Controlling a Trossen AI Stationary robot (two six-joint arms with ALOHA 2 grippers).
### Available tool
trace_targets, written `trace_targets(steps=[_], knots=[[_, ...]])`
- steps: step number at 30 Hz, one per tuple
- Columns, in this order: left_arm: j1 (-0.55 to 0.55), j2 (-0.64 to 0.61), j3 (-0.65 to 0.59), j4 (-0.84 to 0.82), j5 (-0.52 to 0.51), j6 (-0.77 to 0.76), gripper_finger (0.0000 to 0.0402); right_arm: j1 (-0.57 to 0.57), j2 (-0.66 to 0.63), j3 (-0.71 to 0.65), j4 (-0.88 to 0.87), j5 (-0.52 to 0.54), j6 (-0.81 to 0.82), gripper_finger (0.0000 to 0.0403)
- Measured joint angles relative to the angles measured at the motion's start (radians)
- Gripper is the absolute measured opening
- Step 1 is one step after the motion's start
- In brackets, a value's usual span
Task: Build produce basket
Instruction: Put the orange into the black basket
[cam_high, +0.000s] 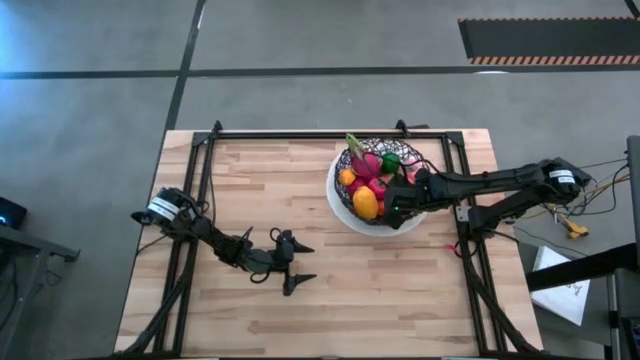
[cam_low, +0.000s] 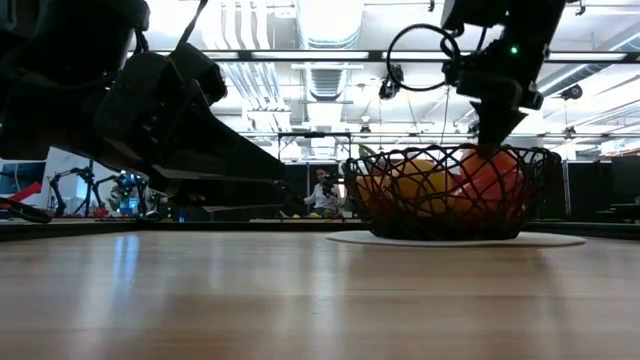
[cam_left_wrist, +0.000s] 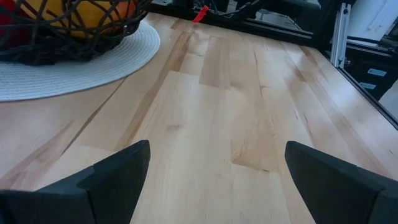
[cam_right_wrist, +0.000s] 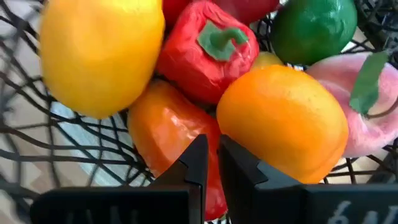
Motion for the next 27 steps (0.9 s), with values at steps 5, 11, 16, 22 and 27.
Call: trace_targets(steps=[5,11,16,22,27], knots=[[0.000,0.000,0.000,0.000,0.000,0.000,0.0357,0.000,-0.002,0.047,-0.010,0.009,-0.001,0.0028],[0.000,0.000,0.000,0.001,0.000,-0.001,0.0357,-0.010,-0.003,0.072,-0.024,0.081,0.063,0.0028],[0.000,0.000,0.000,0.001,0.000,-0.002,0.0357,-0.046,-0.003,0.068,-0.126,0.154,0.190,0.0028],[-0.001,0.000,0.000,0.001,0.000,-0.002,0.0357,-0.067,-0.003,0.064,-0.132,0.157,0.190,0.0028],[-0.001,0.000,0.001,0.002,0.000,-0.002,0.0357,-0.097,-0.002,0.061,-0.138,0.147,0.173,0.0028]])
